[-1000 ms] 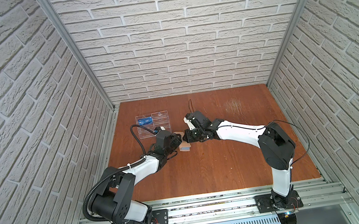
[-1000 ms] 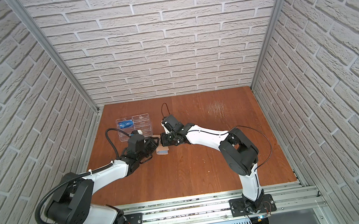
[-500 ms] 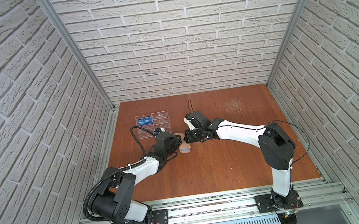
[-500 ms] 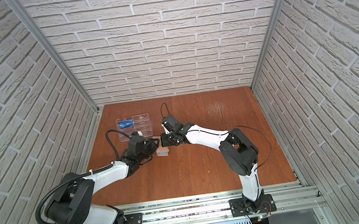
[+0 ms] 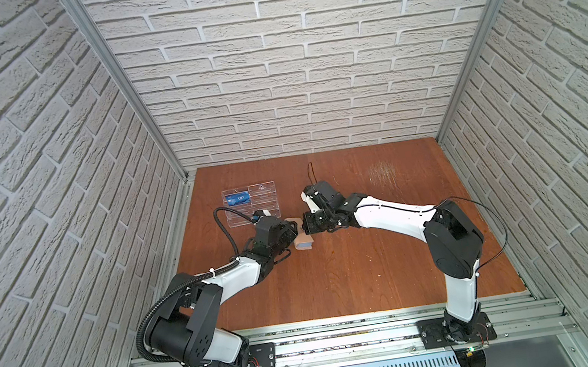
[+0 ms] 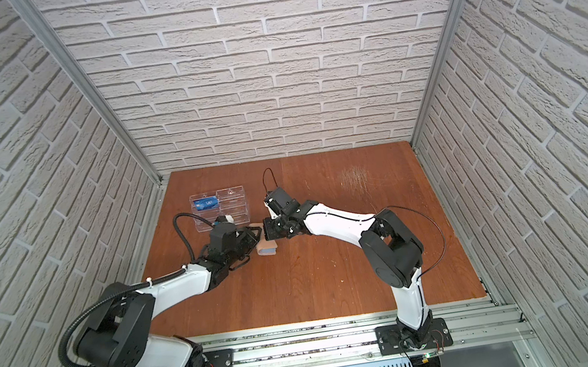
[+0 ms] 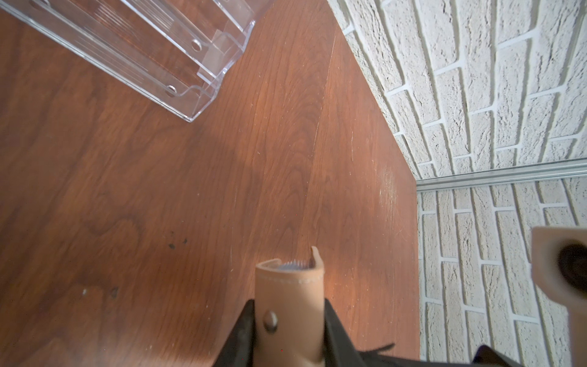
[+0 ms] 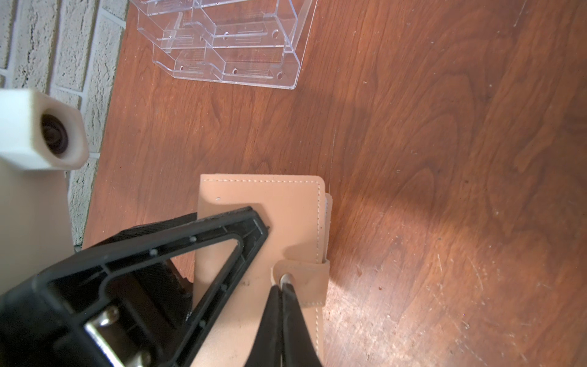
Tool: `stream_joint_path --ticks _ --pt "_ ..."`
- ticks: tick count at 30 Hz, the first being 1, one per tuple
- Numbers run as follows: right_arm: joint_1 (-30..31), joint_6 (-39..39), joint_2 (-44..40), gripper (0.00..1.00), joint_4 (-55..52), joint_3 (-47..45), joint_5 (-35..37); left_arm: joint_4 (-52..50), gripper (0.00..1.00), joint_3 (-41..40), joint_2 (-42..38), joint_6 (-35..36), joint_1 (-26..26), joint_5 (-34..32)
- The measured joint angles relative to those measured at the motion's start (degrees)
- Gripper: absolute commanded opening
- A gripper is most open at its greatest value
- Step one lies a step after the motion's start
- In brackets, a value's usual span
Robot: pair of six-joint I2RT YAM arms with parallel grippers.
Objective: Take the credit cards out of the card holder
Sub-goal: Open the button on the card holder.
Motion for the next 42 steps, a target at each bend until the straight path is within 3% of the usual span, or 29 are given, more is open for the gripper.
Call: stream_joint_path --ticks 24,39,42 --pt "-4.79 -1.57 -1.29 0.06 -1.75 -6.01 2.36 4.0 0.0 -1.81 1.57 0.13 -0.07 2.01" --pt "-11.85 -2.32 -10.23 0.06 -0.39 -20.04 2.8 6.32 0.0 3.61 12.61 1.84 -7.85 0.0" --pt "-12.96 -2.47 -11.67 0.18 0.44 -21.57 2.64 6.67 0.0 4.66 13.7 1.84 -8.39 -0.7"
